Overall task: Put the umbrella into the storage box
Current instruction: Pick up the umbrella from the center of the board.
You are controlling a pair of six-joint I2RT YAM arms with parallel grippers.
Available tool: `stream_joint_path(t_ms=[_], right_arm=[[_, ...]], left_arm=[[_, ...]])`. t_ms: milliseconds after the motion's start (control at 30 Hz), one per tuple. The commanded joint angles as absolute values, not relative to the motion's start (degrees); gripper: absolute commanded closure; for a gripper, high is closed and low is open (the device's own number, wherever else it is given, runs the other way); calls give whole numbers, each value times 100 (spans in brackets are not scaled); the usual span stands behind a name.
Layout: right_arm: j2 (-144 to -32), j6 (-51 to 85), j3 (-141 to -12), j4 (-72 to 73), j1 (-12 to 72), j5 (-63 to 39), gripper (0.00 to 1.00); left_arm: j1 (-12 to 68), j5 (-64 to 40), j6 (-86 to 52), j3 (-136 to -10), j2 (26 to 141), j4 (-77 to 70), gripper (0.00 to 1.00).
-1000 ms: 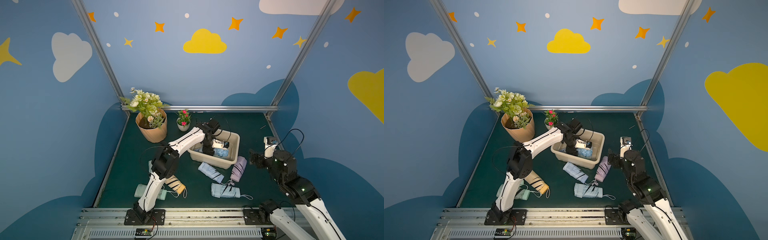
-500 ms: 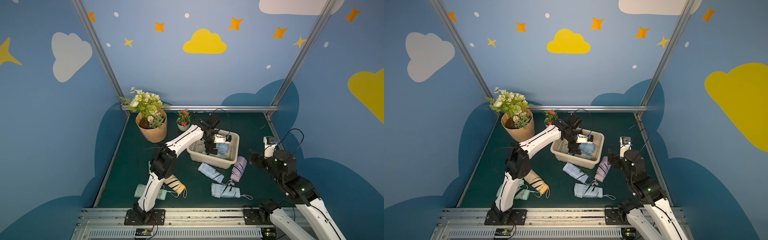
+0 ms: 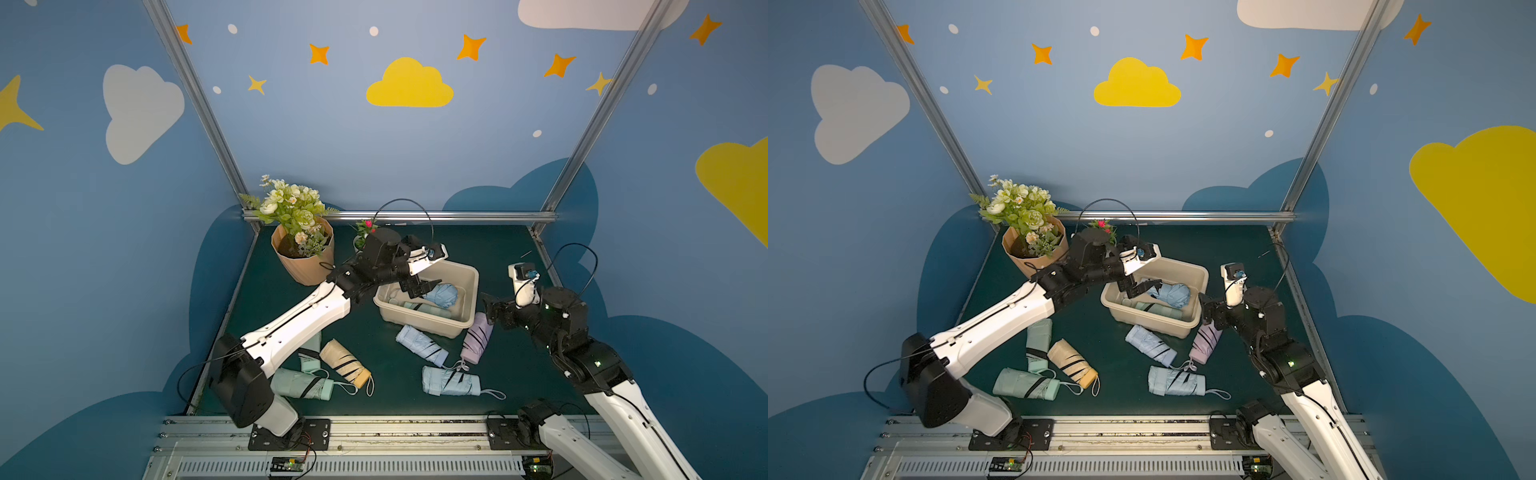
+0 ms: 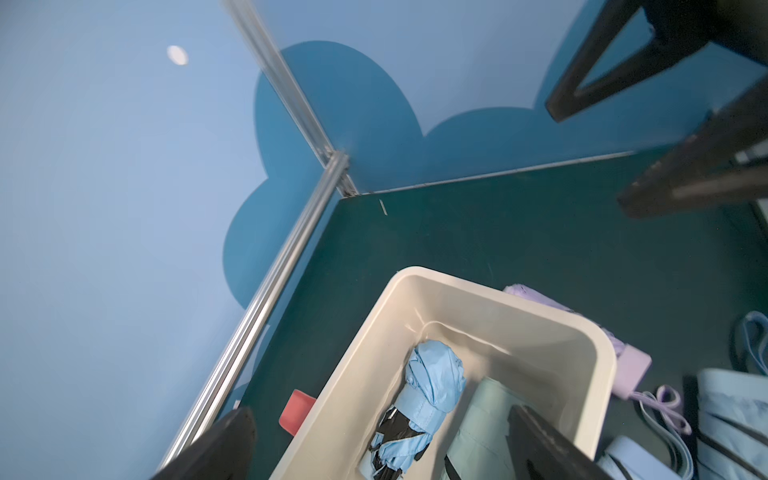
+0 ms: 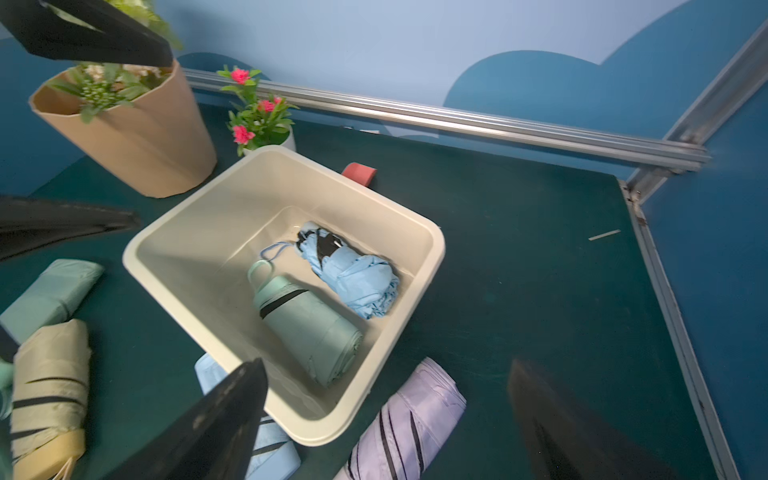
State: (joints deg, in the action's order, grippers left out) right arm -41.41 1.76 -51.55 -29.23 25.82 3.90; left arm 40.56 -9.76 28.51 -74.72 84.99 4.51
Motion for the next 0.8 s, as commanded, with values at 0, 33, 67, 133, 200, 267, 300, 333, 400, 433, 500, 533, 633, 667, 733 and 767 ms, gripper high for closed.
stream_joint_path(t_ms=[0,33,67,133,200,267,300,333,400,433,500,533,633,667,733,767], right_arm=[[-4395,-239,-5450,-2572,2631,-708,3],[-4520,-292,-5511,-2558,2677,-929,3],[-4650,-336,-5572,-2543,2736,-1144,3],[-4895,-360,-5684,-2508,2949,-1429,3],[-5178,-361,-5778,-2415,3290,-1561,4],[-5498,-352,-5870,-2272,3817,-1526,4],[-5657,-360,-5901,-2220,4069,-1507,4],[-5837,-369,-5948,-2162,4348,-1463,4],[-6209,-384,-6055,-2093,4908,-1352,4],[-6415,-402,-6119,-2084,5185,-1300,4],[-6831,-474,-6260,-2099,5704,-1178,4],[-7060,-518,-6336,-2117,5954,-1078,4],[-7749,-677,-6615,-2164,6572,-776,3],[-8036,-705,-6784,-2248,6746,-686,3],[-8609,-688,-7205,-2547,6979,-513,2],[-8942,-704,-7501,-2794,7078,-435,2]], left_arm=[[3967,48,1357,-6644,7839,-1034,0],[3890,244,1028,-6431,7606,-1120,0],[3791,437,608,-6244,7376,-1142,0],[3460,732,-445,-5998,6998,-988,0],[2988,963,-1671,-5822,6642,-620,0],[2364,928,-2926,-5653,6313,-113,0],[2058,799,-3299,-5558,6168,44,0],[1774,666,-3672,-5445,6020,172,0],[1355,527,-4157,-5238,5755,386,0],[1200,510,-4301,-5151,5628,521,0],[960,538,-4482,-5098,5446,893,0],[866,581,-4556,-5112,5375,1141,0],[675,856,-4785,-5091,5160,1791,0],[638,1015,-4875,-5082,5075,2004,0],[582,1336,-5051,-5085,4924,2408,0],[572,1528,-5119,-5106,4839,2640,0]])
